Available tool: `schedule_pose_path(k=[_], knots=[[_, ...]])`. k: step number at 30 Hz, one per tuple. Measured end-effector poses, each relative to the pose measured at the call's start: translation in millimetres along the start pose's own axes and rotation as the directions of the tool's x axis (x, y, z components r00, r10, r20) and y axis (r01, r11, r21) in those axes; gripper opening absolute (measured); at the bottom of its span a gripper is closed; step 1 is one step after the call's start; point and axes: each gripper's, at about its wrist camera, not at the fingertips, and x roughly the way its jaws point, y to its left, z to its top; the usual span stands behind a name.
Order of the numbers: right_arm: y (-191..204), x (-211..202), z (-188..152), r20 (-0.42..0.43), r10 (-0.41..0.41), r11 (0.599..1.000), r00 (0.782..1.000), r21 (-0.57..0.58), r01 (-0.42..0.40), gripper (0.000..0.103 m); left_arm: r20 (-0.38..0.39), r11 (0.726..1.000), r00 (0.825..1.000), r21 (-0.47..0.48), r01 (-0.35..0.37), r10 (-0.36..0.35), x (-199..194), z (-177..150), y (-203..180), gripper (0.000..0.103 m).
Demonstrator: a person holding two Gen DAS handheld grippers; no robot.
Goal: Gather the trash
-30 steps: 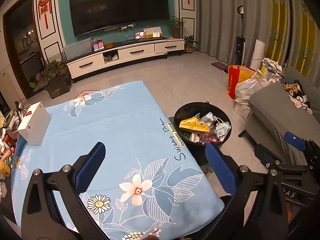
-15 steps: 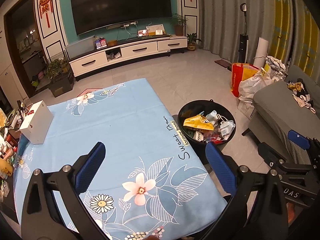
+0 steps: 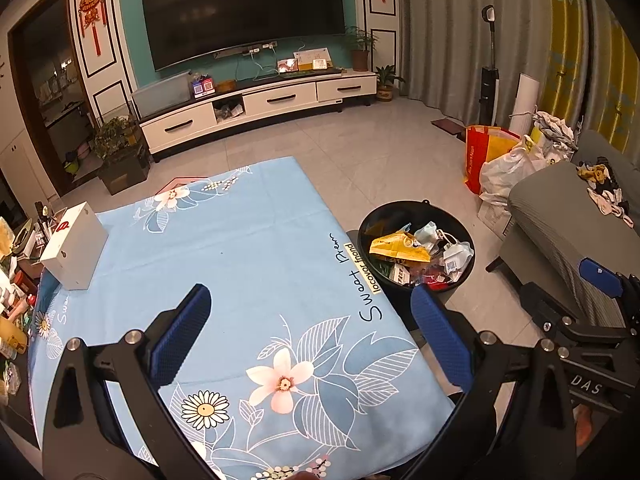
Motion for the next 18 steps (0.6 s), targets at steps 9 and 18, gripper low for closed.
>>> schedule_pose_path(k=[9,18], knots=[[-3.2,2.7,1.0,-0.003,0.003,1.000,1.000,-0.002,-0.003,0.099,-0.005,1.000,1.000,0.001,-0.004,0.004,2.1,-1.7,-0.3,0.100],[-4.1,2.3,-2.0,0.000,0.005,1.000,1.000,-0.001,-0.005,0.099,-0.005,1.000,1.000,0.002,-0.006,0.006,1.4,-2.7,-2.0,0.100]])
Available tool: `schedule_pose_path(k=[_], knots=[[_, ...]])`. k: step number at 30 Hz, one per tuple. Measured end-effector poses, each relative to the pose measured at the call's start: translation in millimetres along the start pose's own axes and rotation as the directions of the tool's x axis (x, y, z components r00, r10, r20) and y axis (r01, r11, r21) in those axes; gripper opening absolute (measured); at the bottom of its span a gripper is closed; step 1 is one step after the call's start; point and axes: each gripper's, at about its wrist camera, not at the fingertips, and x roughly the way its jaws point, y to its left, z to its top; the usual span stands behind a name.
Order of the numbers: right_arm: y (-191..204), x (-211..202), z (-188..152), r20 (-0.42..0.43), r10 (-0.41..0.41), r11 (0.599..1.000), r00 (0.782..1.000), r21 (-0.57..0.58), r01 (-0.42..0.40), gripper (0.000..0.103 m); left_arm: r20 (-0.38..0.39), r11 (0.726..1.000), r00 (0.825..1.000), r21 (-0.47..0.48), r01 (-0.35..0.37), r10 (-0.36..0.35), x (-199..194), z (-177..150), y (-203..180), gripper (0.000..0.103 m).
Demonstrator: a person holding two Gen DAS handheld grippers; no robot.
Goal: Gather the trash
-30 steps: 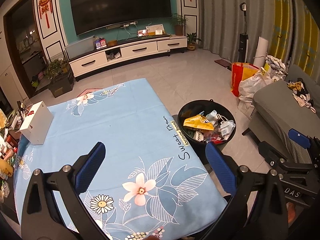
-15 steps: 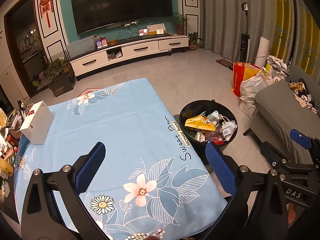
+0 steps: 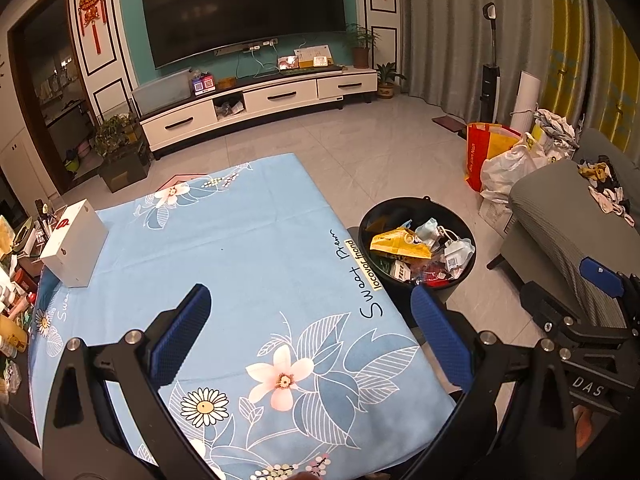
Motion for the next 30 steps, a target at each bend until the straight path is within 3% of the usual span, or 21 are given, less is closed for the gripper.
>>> schedule_pose_path(k=[30], knots=[[0.0,1.5,-2.7,-0.003,-0.002,1.000,1.000,-0.007,0.002,0.099,-0.008,1.000,1.000,-0.001,-0.008,0.008,3.3,-3.3,-3.4,0.100]])
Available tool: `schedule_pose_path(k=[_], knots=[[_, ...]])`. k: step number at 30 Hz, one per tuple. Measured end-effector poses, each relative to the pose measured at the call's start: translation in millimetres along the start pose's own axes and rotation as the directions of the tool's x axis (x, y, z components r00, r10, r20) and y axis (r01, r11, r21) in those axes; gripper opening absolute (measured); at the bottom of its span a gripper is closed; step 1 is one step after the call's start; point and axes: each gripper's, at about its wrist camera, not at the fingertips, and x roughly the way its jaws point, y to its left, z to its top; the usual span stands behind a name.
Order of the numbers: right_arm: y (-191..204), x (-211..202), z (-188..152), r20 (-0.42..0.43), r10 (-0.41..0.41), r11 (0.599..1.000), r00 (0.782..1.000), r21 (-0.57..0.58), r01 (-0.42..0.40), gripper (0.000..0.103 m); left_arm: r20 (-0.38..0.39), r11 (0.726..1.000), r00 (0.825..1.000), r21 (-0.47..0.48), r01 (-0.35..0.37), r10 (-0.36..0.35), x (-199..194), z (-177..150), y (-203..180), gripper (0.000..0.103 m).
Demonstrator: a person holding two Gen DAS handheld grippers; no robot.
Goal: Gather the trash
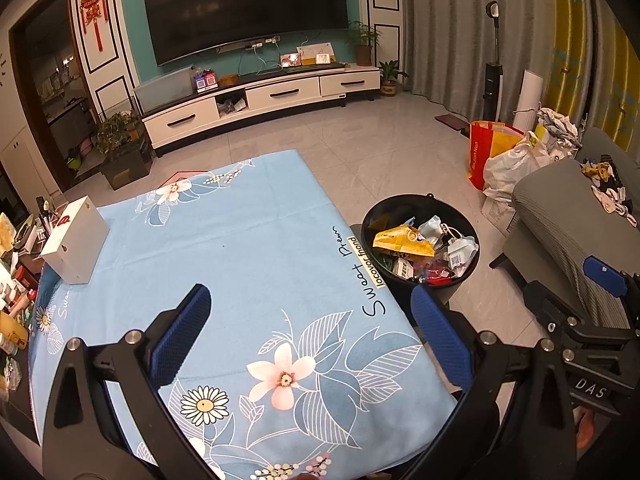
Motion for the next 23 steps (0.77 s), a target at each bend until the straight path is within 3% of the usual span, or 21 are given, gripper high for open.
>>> schedule_pose_path(k=[23], knots=[[0.6,0.9,1.2,-0.001,-0.002,1.000,1.000,0.001,0.002,0.099,-0.013,1.000,1.000,-0.022,-0.011,0.011,2.1,-0.6,2.1,0.100]])
